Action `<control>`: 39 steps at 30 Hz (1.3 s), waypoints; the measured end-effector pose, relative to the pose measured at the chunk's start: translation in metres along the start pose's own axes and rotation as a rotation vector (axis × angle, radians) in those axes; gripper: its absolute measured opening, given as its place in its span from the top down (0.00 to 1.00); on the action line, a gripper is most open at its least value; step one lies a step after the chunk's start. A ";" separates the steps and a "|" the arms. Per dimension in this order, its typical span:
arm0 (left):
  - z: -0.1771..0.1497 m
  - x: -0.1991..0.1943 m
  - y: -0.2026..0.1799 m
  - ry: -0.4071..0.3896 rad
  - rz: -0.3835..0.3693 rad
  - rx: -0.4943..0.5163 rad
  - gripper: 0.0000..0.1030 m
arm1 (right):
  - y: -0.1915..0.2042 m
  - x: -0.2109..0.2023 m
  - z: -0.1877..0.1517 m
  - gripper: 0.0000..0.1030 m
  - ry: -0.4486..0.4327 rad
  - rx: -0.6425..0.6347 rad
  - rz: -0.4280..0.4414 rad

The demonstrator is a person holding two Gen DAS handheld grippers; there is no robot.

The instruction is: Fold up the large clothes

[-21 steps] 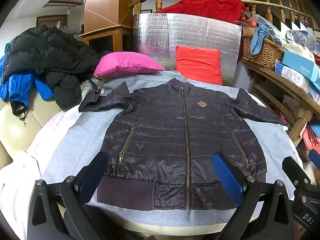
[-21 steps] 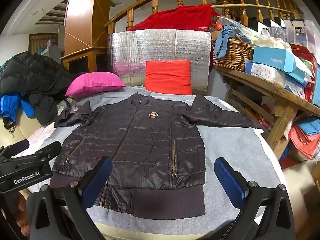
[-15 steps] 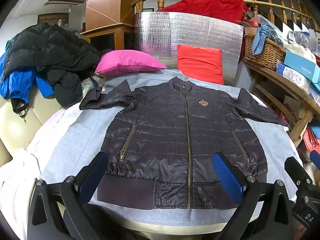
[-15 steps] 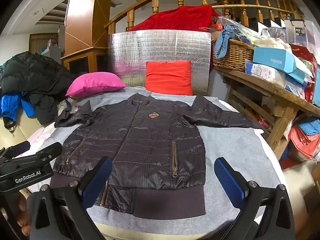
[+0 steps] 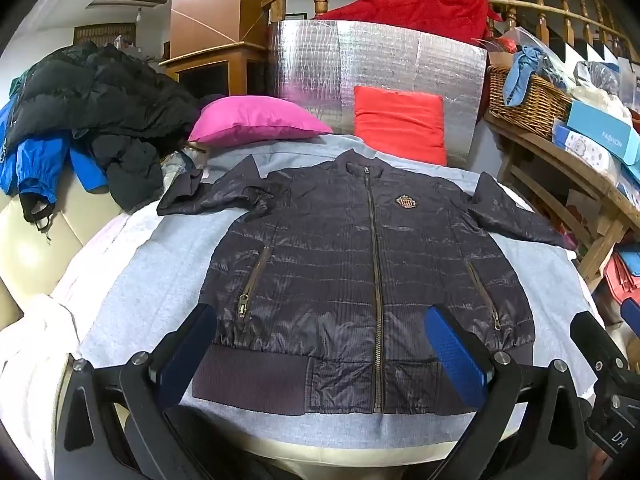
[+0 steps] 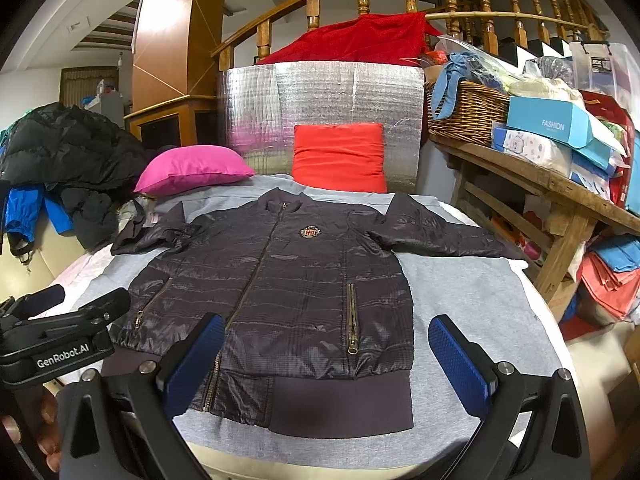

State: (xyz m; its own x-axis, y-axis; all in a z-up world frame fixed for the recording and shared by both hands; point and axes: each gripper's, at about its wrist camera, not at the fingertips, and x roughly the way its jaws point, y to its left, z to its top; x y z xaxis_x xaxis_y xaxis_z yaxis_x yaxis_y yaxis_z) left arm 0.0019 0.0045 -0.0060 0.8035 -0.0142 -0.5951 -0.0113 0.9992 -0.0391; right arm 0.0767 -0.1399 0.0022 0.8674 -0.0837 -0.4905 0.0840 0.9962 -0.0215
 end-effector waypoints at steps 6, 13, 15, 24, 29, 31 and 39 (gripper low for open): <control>0.000 0.000 0.000 -0.002 -0.002 0.000 0.00 | 0.001 0.000 0.000 0.00 0.000 -0.001 -0.001; 0.000 0.000 0.001 -0.003 0.002 0.001 0.00 | 0.002 -0.001 0.000 0.00 0.001 0.001 0.000; 0.000 0.000 0.001 -0.003 0.001 0.001 0.00 | 0.003 -0.002 0.000 0.00 0.000 0.002 0.002; -0.003 0.000 0.000 -0.001 -0.002 0.006 0.00 | 0.003 -0.003 0.000 0.00 0.003 0.014 0.008; -0.004 -0.002 0.000 -0.006 -0.002 0.006 0.00 | 0.000 -0.003 0.000 0.00 0.002 0.019 0.013; -0.004 -0.001 -0.001 -0.005 -0.001 0.006 0.00 | -0.001 -0.004 0.000 0.00 -0.002 0.020 0.016; -0.004 0.000 -0.001 -0.001 0.000 0.007 0.00 | -0.002 -0.004 -0.001 0.00 -0.005 0.024 0.025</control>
State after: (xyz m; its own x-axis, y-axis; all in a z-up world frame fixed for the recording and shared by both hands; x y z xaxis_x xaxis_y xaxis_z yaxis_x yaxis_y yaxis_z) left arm -0.0006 0.0030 -0.0094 0.8039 -0.0143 -0.5946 -0.0073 0.9994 -0.0340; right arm 0.0729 -0.1415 0.0030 0.8717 -0.0587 -0.4865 0.0735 0.9972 0.0115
